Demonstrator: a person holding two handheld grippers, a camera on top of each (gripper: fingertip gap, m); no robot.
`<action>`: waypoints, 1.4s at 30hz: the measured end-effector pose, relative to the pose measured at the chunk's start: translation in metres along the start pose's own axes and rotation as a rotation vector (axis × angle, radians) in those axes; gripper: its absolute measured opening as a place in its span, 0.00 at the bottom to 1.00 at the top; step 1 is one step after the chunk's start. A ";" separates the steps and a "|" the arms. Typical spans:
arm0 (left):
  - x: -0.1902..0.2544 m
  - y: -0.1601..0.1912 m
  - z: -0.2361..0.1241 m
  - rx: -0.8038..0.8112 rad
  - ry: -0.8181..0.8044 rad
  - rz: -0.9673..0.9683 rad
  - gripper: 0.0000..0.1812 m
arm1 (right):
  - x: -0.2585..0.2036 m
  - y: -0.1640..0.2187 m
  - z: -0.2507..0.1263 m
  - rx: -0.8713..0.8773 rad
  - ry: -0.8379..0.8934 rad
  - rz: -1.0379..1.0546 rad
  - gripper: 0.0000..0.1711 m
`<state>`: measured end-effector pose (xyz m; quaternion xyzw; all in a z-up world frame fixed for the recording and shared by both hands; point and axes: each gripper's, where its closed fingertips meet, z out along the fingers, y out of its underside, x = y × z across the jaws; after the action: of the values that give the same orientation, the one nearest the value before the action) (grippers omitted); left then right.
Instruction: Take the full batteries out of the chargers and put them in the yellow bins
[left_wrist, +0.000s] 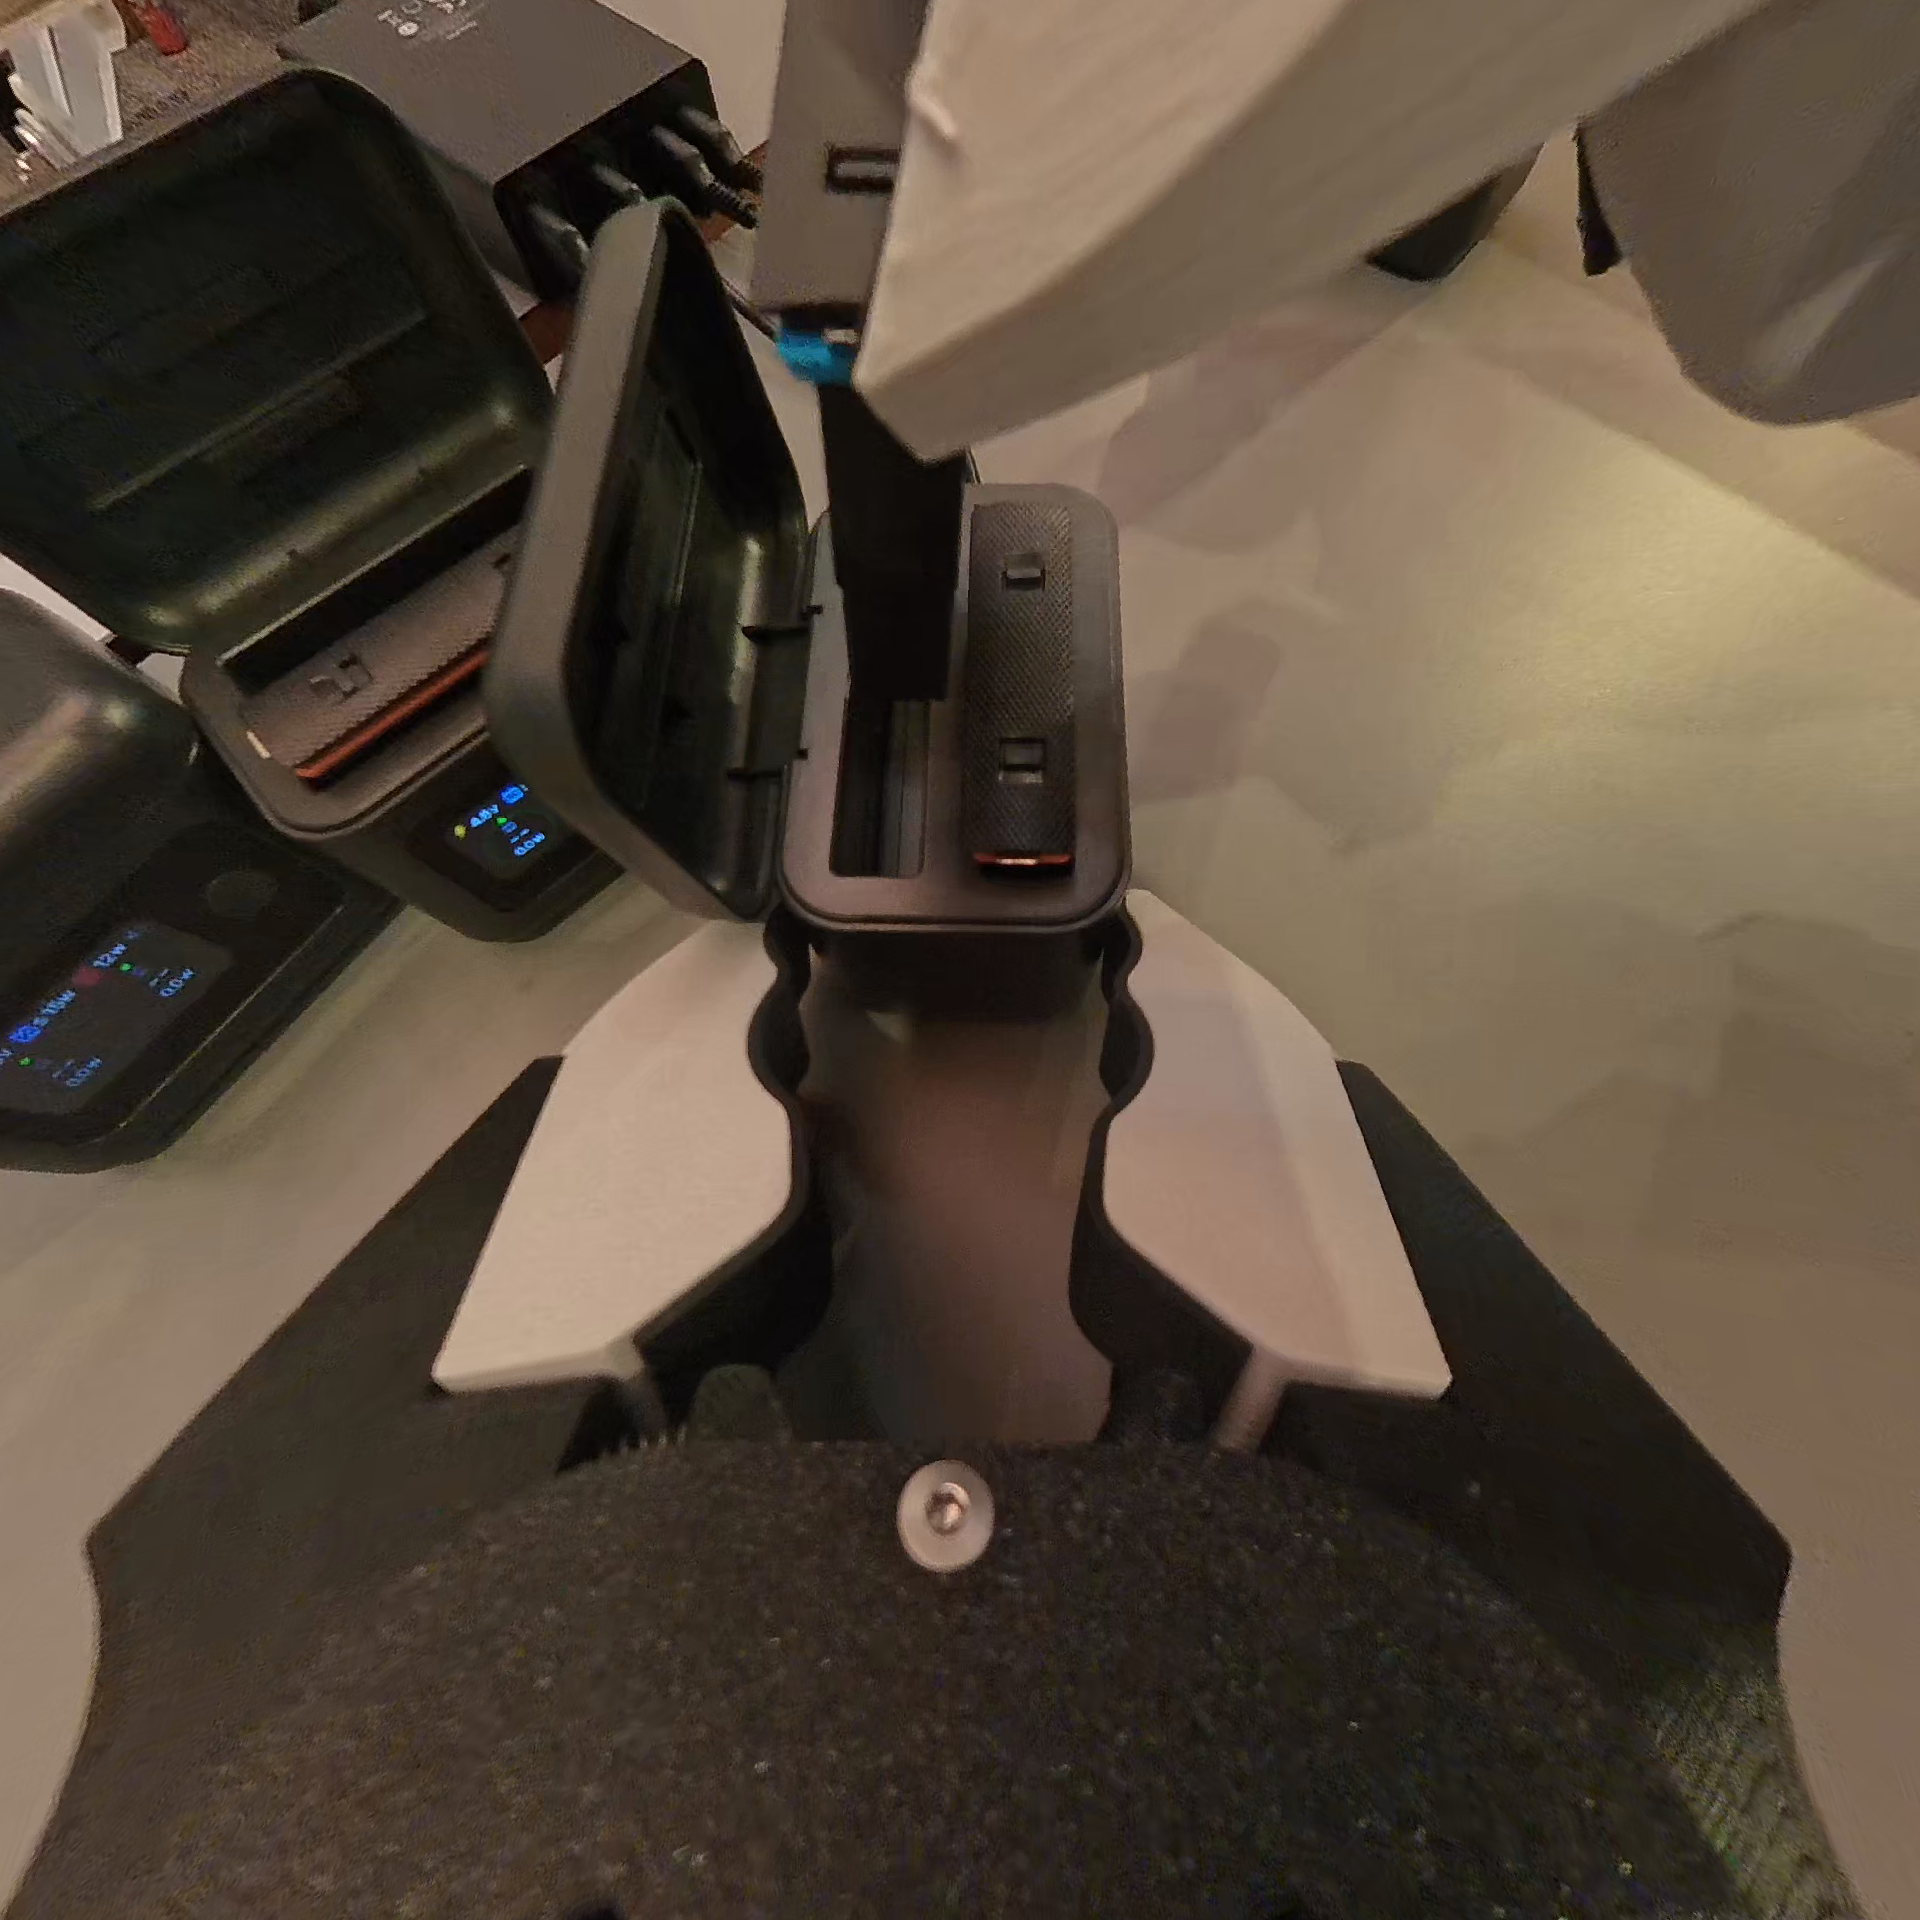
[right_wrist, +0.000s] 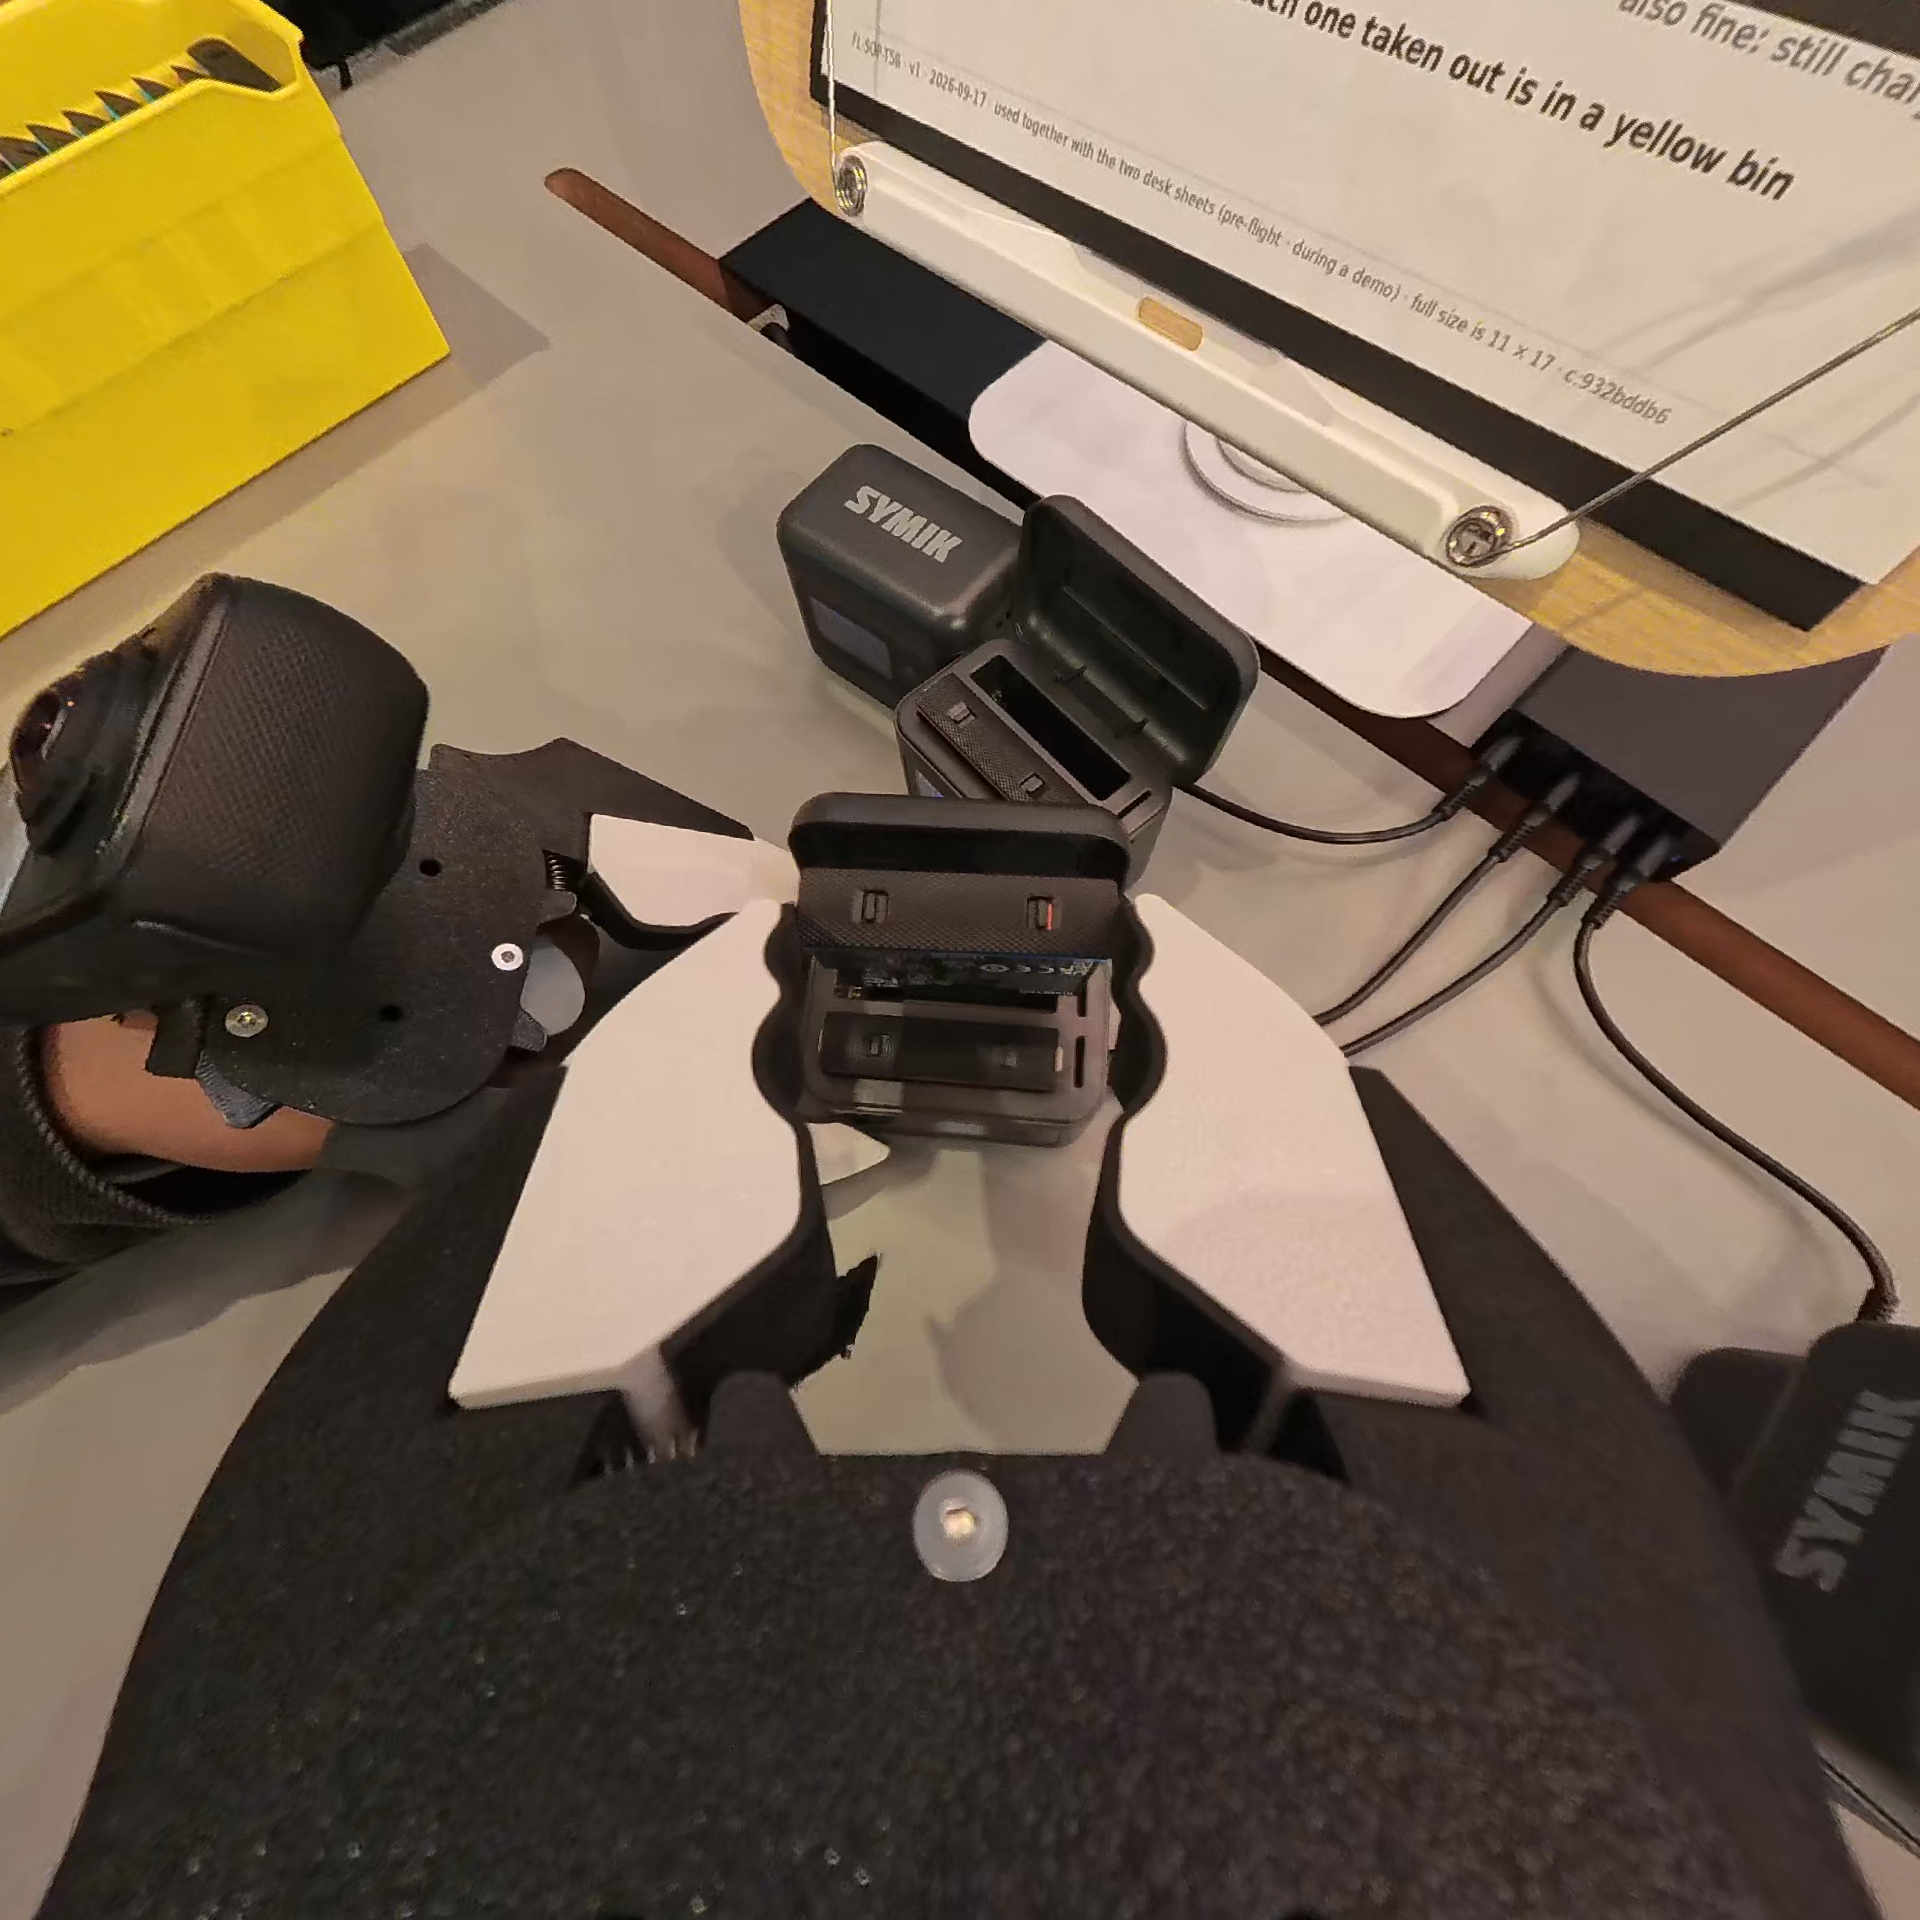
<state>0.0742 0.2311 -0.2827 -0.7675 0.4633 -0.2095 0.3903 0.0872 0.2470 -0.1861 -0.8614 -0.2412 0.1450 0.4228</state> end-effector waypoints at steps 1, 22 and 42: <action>0.000 0.000 0.000 0.000 0.000 0.000 0.31 | 0.001 0.000 0.000 0.001 0.000 0.001 0.33; 0.005 -0.031 -0.061 0.217 -0.005 0.126 0.31 | -0.021 -0.006 -0.054 0.259 -0.142 0.107 0.34; 0.066 -0.066 -0.091 0.498 0.122 0.313 0.06 | -0.058 0.025 -0.085 0.288 -0.257 0.144 0.33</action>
<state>0.0802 0.1536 -0.1775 -0.5533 0.5331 -0.2997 0.5656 0.0844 0.1463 -0.1526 -0.7816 -0.2076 0.3164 0.4958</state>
